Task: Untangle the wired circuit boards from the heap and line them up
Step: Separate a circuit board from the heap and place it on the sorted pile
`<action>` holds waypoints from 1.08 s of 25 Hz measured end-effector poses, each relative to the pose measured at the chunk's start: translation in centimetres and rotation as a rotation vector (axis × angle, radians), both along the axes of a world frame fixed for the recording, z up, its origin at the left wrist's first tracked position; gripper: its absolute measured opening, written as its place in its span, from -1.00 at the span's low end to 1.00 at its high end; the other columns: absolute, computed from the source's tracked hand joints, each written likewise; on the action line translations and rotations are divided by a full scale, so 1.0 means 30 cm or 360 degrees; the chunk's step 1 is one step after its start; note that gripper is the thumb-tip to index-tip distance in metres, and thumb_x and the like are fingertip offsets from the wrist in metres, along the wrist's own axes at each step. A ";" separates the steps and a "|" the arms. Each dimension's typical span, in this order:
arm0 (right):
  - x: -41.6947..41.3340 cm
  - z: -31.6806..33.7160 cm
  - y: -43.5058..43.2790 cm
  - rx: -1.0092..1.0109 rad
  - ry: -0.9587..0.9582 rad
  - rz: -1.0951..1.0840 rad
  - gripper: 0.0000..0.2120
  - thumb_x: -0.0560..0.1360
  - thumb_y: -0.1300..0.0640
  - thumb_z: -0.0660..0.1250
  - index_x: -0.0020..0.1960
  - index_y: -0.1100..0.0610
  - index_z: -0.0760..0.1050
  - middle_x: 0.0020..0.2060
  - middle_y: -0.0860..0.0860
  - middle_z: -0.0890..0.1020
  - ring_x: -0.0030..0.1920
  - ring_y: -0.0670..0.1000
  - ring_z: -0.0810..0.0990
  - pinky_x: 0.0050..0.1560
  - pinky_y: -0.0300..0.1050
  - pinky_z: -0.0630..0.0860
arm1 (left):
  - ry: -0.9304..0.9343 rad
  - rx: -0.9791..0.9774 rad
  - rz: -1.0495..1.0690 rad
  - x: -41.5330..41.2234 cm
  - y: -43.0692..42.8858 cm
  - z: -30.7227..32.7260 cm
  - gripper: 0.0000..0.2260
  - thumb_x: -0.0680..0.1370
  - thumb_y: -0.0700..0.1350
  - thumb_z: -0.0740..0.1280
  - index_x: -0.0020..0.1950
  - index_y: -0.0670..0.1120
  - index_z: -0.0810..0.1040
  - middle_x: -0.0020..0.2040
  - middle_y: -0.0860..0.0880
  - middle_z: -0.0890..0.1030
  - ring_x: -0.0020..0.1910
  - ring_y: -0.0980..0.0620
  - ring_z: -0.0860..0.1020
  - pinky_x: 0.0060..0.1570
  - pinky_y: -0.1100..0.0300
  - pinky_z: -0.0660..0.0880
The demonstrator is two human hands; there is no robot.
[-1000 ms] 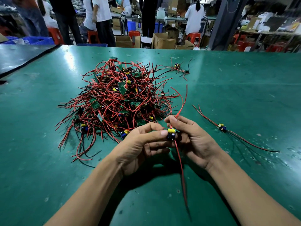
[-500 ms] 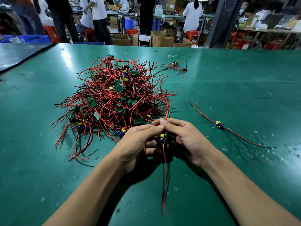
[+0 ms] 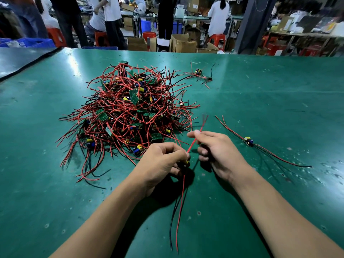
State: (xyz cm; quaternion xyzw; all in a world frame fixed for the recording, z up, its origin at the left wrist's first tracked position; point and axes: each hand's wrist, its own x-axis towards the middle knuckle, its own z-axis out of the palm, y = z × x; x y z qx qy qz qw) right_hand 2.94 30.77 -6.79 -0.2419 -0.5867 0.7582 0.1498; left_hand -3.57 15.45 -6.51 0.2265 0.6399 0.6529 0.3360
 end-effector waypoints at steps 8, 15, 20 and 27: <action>0.016 0.050 0.066 -0.1170 0.0238 0.0175 -0.76 0.51 0.12 0.28 -0.16 0.26 0.63 -0.36 -0.02 0.34 -0.57 -0.14 0.24 -0.62 -0.34 0.15 | 0.0080 0.0063 -0.0050 -0.002 -0.014 0.003 -0.87 0.51 -0.31 0.39 -0.24 -0.20 0.61 -0.32 -0.11 0.57 -0.38 0.02 0.53 -0.40 0.26 0.51; 0.019 0.052 0.060 -0.1222 0.0312 0.0171 -0.69 0.50 0.12 0.25 -0.33 0.24 0.59 -0.40 -0.04 0.35 -0.59 -0.12 0.20 -0.60 -0.31 0.07 | 0.0045 0.0076 -0.0114 -0.005 -0.018 0.008 -0.84 0.50 -0.31 0.38 -0.26 -0.17 0.62 -0.32 -0.12 0.57 -0.35 -0.02 0.53 -0.37 0.21 0.54; 0.010 0.034 0.040 -0.0938 0.0295 0.0214 -0.73 0.49 0.03 0.33 -0.21 0.21 0.66 -0.40 -0.05 0.41 -0.56 -0.14 0.21 -0.60 -0.33 0.13 | 0.0018 0.0077 -0.0071 -0.007 -0.022 0.005 -0.80 0.50 -0.32 0.37 -0.30 -0.13 0.63 -0.33 -0.08 0.57 -0.36 0.04 0.50 -0.40 0.28 0.49; 0.011 -0.028 -0.049 0.0117 0.0035 0.0345 -0.74 0.49 -0.01 0.45 -0.05 0.19 0.68 -0.49 -0.07 0.43 -0.54 -0.13 0.23 -0.57 -0.30 0.15 | -0.0043 0.0104 0.0087 -0.006 -0.012 -0.010 -0.78 0.53 -0.28 0.37 -0.31 -0.14 0.56 -0.31 -0.15 0.54 -0.42 0.00 0.52 -0.43 0.27 0.50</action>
